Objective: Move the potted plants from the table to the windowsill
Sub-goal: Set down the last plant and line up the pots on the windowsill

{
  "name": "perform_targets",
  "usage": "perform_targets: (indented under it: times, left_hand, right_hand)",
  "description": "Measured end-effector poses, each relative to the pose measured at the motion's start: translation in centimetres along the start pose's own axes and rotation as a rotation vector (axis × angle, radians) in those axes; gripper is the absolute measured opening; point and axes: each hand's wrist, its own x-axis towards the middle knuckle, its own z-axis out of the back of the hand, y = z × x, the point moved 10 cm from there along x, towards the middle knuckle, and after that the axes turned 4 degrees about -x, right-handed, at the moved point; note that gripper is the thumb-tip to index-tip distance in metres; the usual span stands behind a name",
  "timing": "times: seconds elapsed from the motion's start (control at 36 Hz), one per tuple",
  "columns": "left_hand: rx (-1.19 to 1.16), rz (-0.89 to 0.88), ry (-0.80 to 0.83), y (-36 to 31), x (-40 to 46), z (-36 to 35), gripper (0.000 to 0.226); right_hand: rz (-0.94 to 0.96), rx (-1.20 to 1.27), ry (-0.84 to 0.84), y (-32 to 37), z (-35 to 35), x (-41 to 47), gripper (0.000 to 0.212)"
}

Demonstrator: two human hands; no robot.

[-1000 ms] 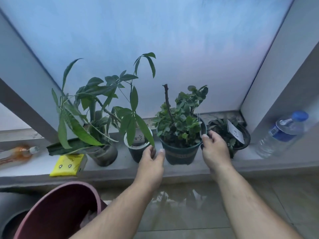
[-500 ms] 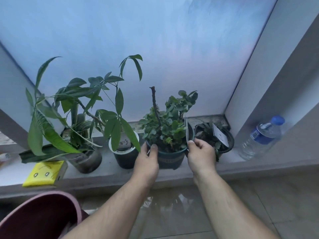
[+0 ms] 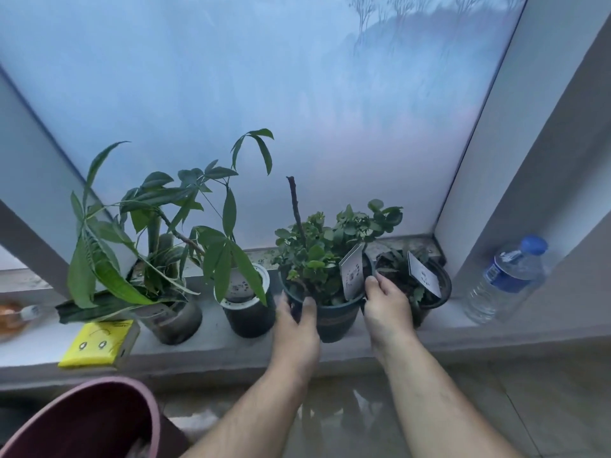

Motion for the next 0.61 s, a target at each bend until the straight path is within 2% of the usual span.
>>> perform_targets:
  times: [0.06, 0.19, 0.31, 0.36, 0.44, 0.5, 0.61]
  left_hand:
    - [0.013, -0.005, -0.021, 0.1, 0.0, 0.3, 0.041]
    - [0.031, 0.025, 0.030, -0.3, 1.2, 0.3, 0.035]
    - [0.080, 0.039, 0.065, -1.2, 3.0, 0.9, 0.035]
    - [0.081, 0.042, 0.039, -1.3, 3.3, 1.2, 0.034]
    - [0.026, 0.037, -0.019, -1.0, 2.5, 1.3, 0.030]
    - [-0.047, 0.047, 0.004, -0.6, 1.3, 0.4, 0.024]
    - [-0.068, 0.028, 0.046, -0.7, 0.8, -0.4, 0.026]
  right_hand:
    - [0.000, 0.024, 0.012, -0.1, -0.1, -0.2, 0.021]
    - [-0.029, 0.017, -0.045, -1.1, 0.2, -0.8, 0.025]
    - [-0.031, 0.013, -0.069, -1.4, 0.5, -2.2, 0.005]
    - [-0.041, 0.000, -0.053, -1.6, 0.6, -2.1, 0.002]
    - [-0.024, -0.039, -0.052, -1.0, 1.4, -1.0, 0.023]
    - [0.001, -0.012, -0.006, -0.4, 1.2, -0.6, 0.031]
    - [-0.011, 0.060, 0.058, -1.1, 0.0, 0.2, 0.032]
